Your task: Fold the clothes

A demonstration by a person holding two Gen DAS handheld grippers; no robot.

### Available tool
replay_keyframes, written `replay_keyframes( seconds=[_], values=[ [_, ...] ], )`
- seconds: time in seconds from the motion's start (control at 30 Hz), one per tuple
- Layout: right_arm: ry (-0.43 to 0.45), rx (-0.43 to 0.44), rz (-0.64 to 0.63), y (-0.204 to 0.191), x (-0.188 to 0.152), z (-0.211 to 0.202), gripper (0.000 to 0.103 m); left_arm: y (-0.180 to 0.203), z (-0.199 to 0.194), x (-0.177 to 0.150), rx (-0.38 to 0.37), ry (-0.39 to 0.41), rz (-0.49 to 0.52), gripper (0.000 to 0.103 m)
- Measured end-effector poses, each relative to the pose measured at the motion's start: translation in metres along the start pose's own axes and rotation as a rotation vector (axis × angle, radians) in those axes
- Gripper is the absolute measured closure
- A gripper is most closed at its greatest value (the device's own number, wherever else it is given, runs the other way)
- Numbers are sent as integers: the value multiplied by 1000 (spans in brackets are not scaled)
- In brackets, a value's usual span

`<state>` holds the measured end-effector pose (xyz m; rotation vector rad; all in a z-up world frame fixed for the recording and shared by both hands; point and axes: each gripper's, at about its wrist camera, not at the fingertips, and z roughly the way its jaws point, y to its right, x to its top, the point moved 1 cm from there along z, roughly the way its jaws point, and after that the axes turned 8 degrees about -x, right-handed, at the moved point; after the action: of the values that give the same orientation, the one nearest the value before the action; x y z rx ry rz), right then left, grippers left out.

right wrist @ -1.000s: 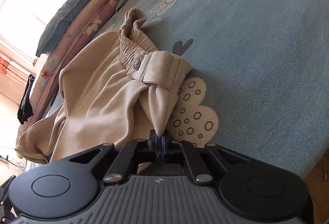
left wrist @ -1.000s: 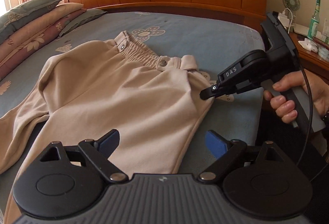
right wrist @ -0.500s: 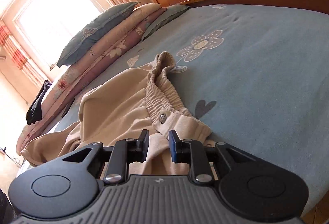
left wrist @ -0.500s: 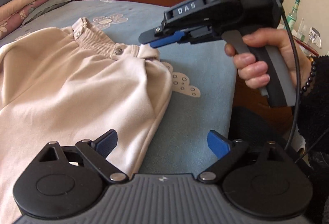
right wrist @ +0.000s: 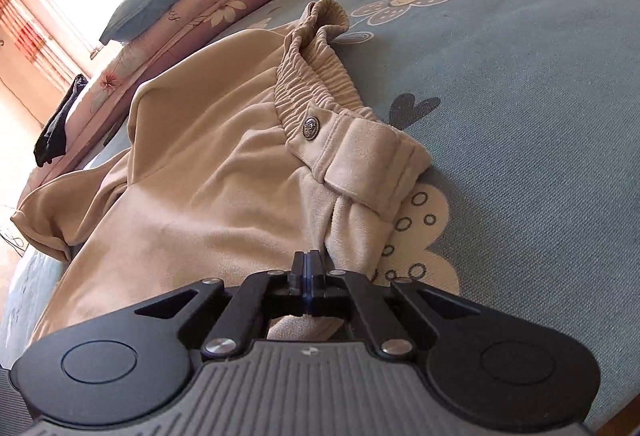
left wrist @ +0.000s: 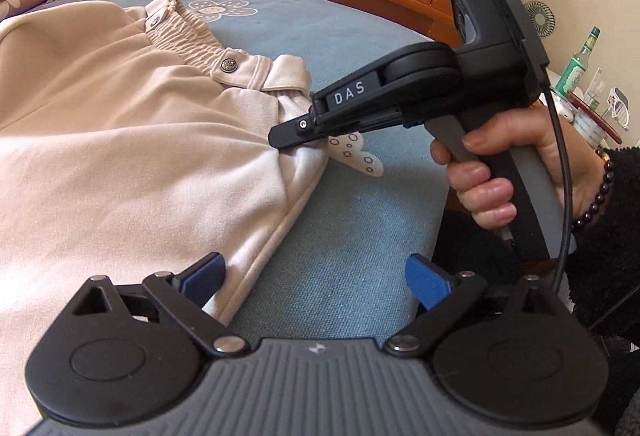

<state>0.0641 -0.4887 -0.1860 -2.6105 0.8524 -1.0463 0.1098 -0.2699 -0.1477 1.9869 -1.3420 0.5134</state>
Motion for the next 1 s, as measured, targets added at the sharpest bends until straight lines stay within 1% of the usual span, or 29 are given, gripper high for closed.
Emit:
replay_keyframes(
  seconds=[0.07, 0.1, 0.17, 0.2, 0.3, 0.37, 0.43, 0.47, 0.6, 0.67, 0.7, 0.77, 0.8, 0.87, 0.9, 0.93, 0.97, 1.0],
  values=[
    [-3, -8, 8, -3, -1, -1, 94, 0, -8, 7, 56, 21, 27, 7],
    [-4, -13, 12, -4, -1, -2, 92, -1, -12, 10, 105, 38, 45, 7],
    [-3, -15, 17, -7, -2, -2, 86, -5, -25, 11, 174, 70, 52, 6],
    [-3, -21, 14, -9, -2, -2, 85, -9, -30, 10, 195, 84, 36, 6],
    [-3, -38, 6, -13, -3, -2, 83, -33, -37, 4, 261, 76, -73, 6],
    [-3, -44, 9, -14, -3, -2, 82, -48, -35, -7, 258, 40, -144, 6],
    [-1, -48, 11, -14, -3, -2, 82, -51, -34, -21, 282, -22, -193, 7],
    [1, -49, 10, -15, -4, -3, 82, -44, -36, -27, 293, -16, -171, 6],
    [7, -62, 16, -18, -3, -6, 81, -29, -46, -46, 296, -32, -155, 6],
    [53, -55, 5, -27, 3, -17, 74, -28, -55, -50, 289, -18, -174, 6],
    [97, -36, -35, -38, 6, -25, 72, -29, -60, -52, 287, -9, -188, 6],
    [164, 4, -149, -66, 13, -34, 71, -32, -71, -52, 332, 22, -202, 6],
    [181, 31, -212, -84, 15, -34, 71, -33, -77, -51, 355, 37, -210, 6],
    [163, 72, -286, -112, 19, -21, 72, -37, -86, -51, 395, 62, -222, 6],
    [139, 73, -301, -123, 21, -6, 73, -40, -90, -52, 405, 76, -230, 6],
    [116, 74, -317, -134, 23, 9, 79, -43, -93, -53, 409, 82, -243, 6],
    [89, 57, -320, -141, 25, 24, 83, -46, -96, -55, 413, 88, -256, 6],
    [61, 41, -321, -145, 24, 40, 83, -49, -98, -57, 414, 92, -266, 6]
  ],
)
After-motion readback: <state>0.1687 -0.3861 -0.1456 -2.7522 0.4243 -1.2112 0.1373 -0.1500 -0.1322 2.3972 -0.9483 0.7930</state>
